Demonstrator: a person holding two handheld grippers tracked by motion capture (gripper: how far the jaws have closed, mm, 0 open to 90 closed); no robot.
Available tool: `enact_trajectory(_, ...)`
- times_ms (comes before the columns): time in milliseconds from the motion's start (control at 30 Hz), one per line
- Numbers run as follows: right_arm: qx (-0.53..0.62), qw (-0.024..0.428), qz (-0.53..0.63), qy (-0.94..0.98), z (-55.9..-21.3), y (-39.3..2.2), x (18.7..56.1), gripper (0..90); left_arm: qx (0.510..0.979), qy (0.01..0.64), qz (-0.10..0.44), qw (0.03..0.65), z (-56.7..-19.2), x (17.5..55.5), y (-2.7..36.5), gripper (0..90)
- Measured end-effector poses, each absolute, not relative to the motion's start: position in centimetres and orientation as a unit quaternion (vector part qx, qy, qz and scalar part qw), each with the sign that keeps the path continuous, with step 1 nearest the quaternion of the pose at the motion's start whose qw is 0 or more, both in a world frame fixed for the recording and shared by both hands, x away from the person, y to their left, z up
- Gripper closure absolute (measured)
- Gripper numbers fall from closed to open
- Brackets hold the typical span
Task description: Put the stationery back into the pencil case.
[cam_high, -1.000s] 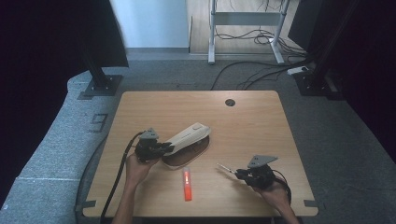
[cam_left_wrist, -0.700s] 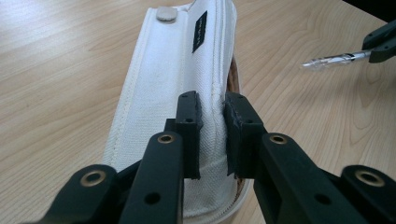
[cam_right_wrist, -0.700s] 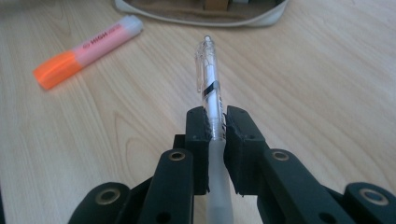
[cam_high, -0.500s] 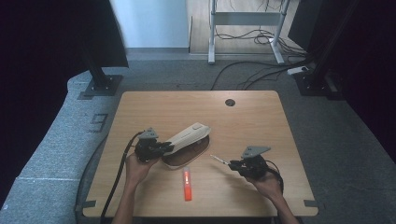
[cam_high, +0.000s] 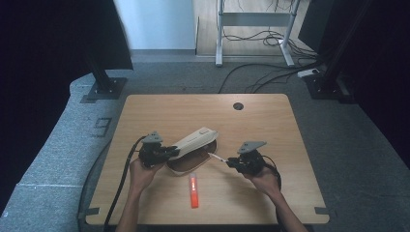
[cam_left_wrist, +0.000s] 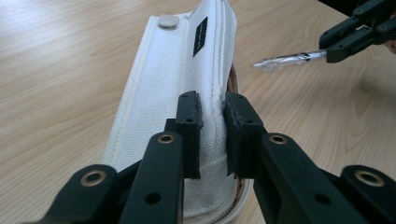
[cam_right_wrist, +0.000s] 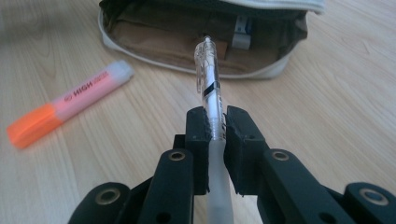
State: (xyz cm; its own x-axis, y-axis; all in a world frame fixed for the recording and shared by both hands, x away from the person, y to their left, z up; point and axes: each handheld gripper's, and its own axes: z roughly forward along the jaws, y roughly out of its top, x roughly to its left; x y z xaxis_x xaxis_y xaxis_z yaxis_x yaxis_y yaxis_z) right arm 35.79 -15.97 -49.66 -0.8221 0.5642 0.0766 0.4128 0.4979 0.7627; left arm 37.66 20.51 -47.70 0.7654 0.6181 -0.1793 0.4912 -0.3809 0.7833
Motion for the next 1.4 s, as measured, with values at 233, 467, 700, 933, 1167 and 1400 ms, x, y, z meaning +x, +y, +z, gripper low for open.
enact_trajectory(233,0.272,0.089,0.407,0.867,-49.6,-13.9,37.0,78.3,0.828,0.334,0.072,0.444,-47.7,37.6,20.5,76.9)
enact_trajectory(467,0.264,0.088,0.4,0.873,-49.8,-12.1,37.9,78.2,0.829,0.333,0.072,0.444,-47.7,37.6,20.5,76.9)
enact_trajectory(700,0.251,0.086,0.394,0.88,-50.1,-10.4,38.6,78.2,0.829,0.333,0.072,0.444,-47.7,37.6,20.5,76.9)
enact_trajectory(933,0.238,0.087,0.385,0.887,-50.4,-8.4,39.2,78.2,0.829,0.332,0.071,0.443,-47.7,37.6,20.5,76.9)
enact_trajectory(1167,0.23,0.089,0.381,0.891,-51.0,-6.7,39.8,78.2,0.83,0.332,0.07,0.443,-47.7,37.6,20.5,76.8)
enact_trajectory(1400,0.221,0.09,0.378,0.894,-51.4,-5.1,40.5,78.2,0.83,0.331,0.069,0.443,-47.7,37.6,20.4,76.8)
